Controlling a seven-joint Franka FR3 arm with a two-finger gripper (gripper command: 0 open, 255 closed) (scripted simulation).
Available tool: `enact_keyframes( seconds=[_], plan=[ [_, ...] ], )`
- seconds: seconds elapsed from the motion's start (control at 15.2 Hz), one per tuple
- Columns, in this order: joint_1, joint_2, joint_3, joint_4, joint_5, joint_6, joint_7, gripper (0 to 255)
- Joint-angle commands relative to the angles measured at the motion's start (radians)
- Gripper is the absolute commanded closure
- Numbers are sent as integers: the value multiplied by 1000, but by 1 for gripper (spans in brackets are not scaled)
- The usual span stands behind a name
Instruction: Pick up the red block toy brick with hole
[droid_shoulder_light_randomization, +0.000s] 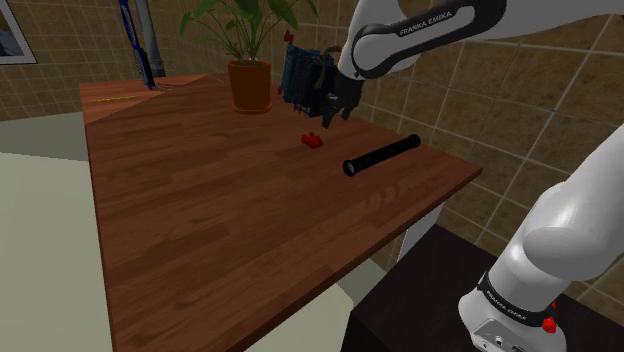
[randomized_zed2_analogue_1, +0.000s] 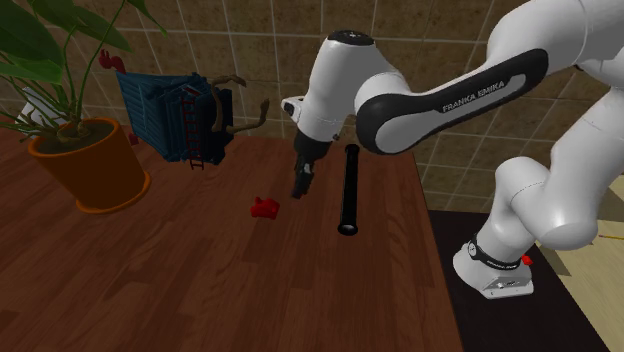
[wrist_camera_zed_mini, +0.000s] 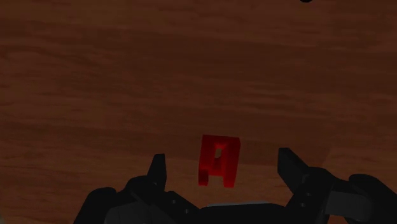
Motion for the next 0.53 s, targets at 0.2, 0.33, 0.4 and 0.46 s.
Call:
enact_keyframes(
  seconds=[0.2,0.33,0.4,0.46],
  plan=[
    [1,199,5,131,-12,81,32,0],
    [3,275,6,189,-17,103,46,0],
    [4,300,6,209,-19,110,50,0],
    [4,305,6,202,-20,122,51,0]
  ],
)
